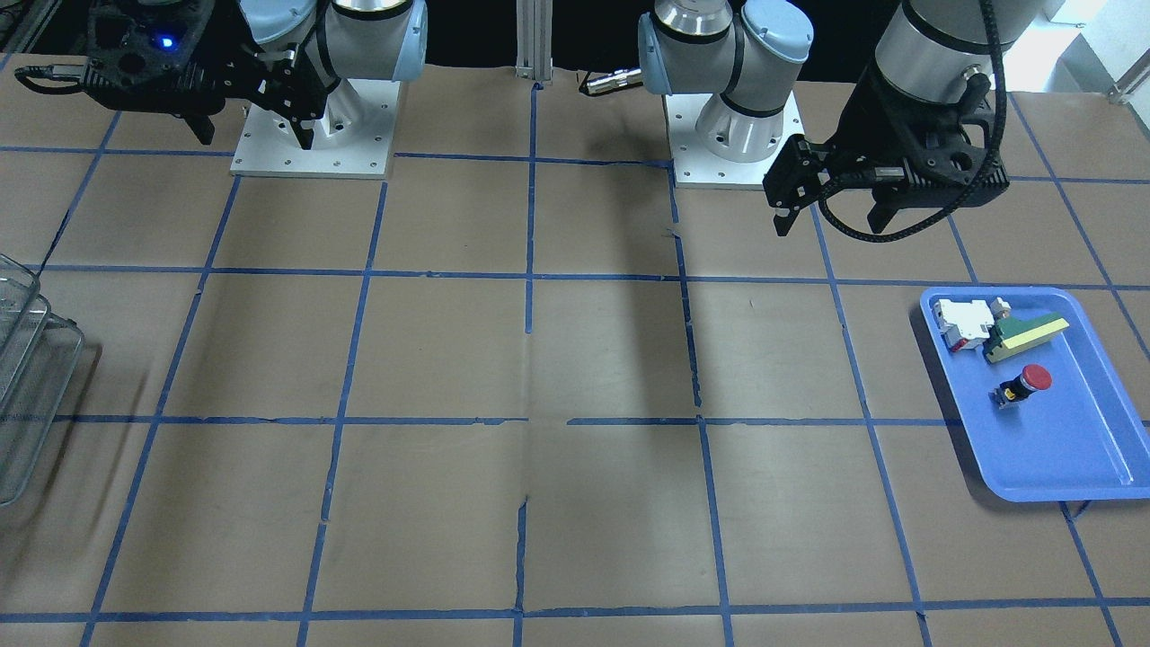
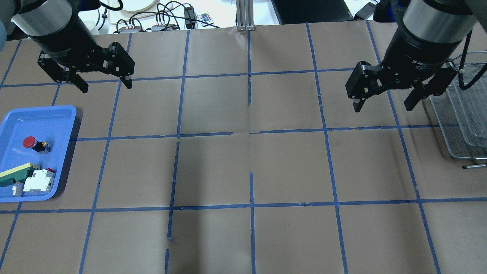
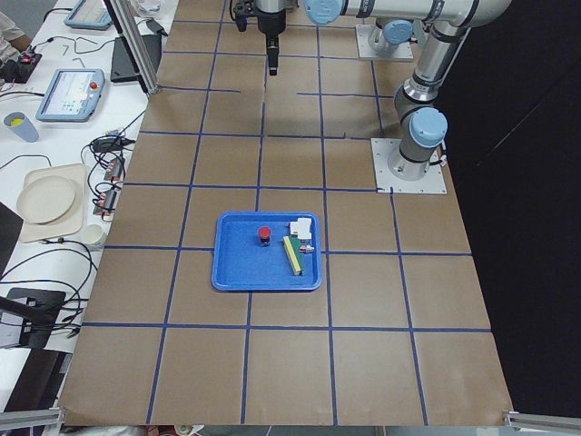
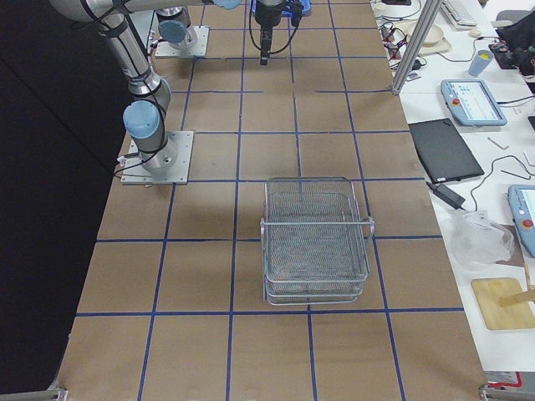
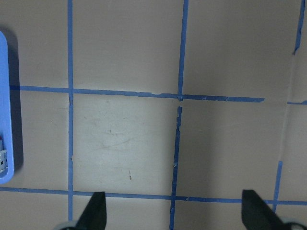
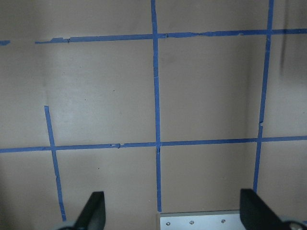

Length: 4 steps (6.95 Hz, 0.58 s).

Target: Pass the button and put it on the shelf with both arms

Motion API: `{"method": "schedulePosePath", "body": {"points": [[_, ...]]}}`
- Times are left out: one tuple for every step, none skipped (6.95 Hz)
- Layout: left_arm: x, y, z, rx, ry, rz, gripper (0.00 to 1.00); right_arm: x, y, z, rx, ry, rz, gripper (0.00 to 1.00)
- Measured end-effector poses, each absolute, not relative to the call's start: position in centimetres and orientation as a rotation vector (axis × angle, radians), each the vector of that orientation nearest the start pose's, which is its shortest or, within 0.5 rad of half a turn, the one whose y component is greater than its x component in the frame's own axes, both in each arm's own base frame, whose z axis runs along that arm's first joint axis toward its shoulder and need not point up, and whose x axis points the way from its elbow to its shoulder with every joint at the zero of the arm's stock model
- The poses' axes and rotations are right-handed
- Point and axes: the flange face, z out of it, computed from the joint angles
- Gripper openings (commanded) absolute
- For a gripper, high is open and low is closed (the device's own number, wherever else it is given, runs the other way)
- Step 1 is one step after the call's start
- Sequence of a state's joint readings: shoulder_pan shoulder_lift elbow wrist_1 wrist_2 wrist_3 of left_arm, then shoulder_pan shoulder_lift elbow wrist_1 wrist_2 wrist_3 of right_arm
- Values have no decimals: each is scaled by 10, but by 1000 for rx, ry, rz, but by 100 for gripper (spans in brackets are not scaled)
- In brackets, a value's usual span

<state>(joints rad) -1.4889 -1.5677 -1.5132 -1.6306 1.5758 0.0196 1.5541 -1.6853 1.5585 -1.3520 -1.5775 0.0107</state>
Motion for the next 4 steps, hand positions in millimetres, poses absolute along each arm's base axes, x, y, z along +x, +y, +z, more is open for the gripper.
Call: {"method": "schedulePosePath", "body": {"points": [[-86,-501,511,-104,3127,0,100,125,-433,526,43,3144,144,100],[-80,-504,504,-98,3120,19,100,125,-433,526,43,3144,145,100],[-67,-510,493,-97,3096,55,100,125,-433,526,45,3144,146,100],[-37,-522,479,-137,3062,86,100,125,-432,525,45,3144,148,100]]}}
